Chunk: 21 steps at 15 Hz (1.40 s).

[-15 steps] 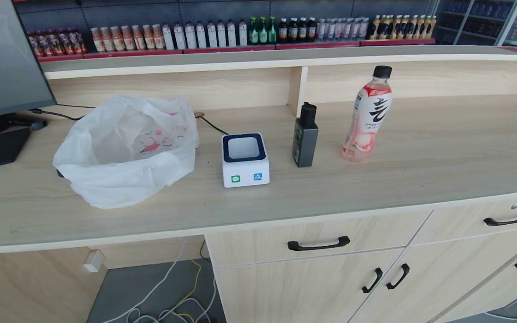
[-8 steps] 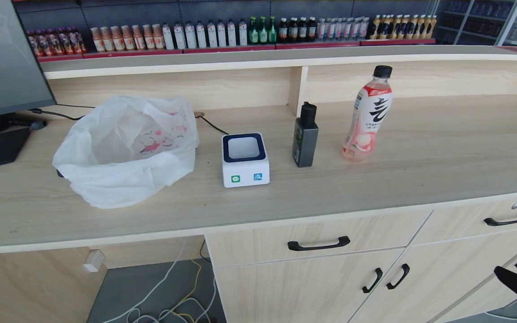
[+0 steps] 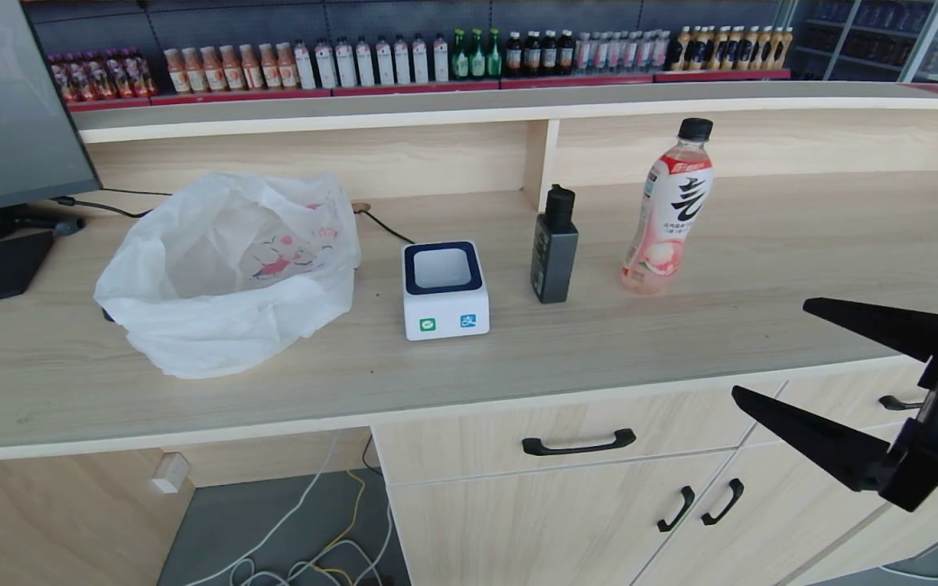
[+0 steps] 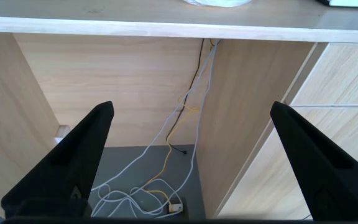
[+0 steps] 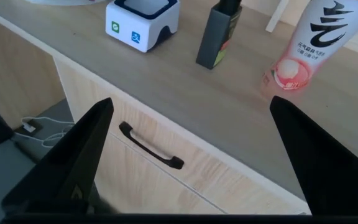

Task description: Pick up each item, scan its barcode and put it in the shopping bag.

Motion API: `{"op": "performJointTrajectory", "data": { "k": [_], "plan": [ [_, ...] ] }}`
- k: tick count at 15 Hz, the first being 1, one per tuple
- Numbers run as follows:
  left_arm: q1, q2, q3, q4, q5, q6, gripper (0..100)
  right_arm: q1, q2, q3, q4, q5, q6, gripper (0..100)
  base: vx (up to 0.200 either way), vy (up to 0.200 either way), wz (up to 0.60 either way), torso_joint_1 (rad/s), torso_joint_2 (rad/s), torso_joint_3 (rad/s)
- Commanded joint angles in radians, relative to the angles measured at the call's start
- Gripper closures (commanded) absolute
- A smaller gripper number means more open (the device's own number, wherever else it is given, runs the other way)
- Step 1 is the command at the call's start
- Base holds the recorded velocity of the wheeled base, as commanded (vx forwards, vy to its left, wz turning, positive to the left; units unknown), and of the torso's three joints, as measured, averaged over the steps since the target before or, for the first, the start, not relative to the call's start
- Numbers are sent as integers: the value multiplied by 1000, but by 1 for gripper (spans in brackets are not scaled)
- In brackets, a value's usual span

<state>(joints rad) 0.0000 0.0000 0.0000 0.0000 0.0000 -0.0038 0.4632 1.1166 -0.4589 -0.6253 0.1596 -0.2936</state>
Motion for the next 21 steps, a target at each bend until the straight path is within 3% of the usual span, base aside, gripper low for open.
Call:
{"op": "performJointTrajectory", "data": {
  "k": [1,4,10,13,14,15,21],
  "plan": [
    [0,0,0,0,0,-1,0,74,97,-4,-47,-55,11,0,0,0,0,0,0,0],
    [0,0,0,0,0,-1,0,80,114,2,-86,-166,30,0,0,0,0,0,0,0],
    [-2,0,0,0,0,-1,0,109,158,-15,-113,-268,51,0,0,0,0,0,0,0],
    [0,0,0,0,0,-1,0,118,270,-52,-274,-353,83,0,0,0,0,0,0,0],
    [0,0,0,0,0,-1,0,158,359,-99,-367,-517,106,0,0,0,0,0,0,0],
    [0,0,0,0,0,-1,0,196,420,-138,-406,-598,146,0,0,0,0,0,0,0],
    [0,0,0,0,0,-1,0,210,626,-343,-455,-641,289,0,0,0,0,0,0,0]
  ]
}}
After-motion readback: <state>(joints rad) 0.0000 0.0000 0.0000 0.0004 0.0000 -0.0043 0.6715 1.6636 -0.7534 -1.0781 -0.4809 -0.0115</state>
